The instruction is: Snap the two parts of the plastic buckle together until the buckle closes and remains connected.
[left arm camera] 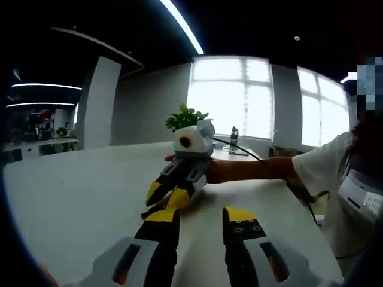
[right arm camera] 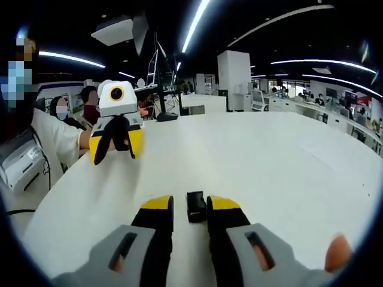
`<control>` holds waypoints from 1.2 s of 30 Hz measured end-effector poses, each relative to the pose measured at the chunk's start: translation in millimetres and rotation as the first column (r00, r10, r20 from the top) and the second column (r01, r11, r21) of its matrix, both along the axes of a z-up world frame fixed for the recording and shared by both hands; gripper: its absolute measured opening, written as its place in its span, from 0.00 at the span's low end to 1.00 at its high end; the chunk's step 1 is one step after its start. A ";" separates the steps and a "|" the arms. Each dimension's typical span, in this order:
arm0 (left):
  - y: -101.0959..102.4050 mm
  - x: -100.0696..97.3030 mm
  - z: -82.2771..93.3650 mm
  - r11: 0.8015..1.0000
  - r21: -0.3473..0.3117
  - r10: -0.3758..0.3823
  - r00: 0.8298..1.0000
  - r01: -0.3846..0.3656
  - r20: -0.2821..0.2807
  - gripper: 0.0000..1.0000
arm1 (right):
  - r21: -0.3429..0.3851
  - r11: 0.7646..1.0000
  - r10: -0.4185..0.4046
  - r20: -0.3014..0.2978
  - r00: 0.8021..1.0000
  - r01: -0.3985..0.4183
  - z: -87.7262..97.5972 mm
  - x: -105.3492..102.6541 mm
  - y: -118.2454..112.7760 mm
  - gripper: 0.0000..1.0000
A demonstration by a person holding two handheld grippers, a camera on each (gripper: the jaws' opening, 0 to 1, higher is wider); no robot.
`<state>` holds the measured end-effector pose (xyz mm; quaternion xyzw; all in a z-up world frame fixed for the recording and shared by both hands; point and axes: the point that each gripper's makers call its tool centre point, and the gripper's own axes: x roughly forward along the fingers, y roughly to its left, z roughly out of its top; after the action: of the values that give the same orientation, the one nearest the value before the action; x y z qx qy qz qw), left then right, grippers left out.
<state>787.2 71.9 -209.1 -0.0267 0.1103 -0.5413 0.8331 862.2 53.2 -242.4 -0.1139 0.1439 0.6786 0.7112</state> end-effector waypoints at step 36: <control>10.3 19.0 8.0 0.985 0.133 0.090 0.982 -0.113 0.169 0.41 | -0.005 0.994 -0.108 0.144 0.984 0.110 30.7 -41.4 -3.8 0.27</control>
<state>806.2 82.2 -201.1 0.0713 0.0788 -0.4892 0.8657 820.8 49.3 -211.7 -0.1590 0.1029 0.6279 0.7549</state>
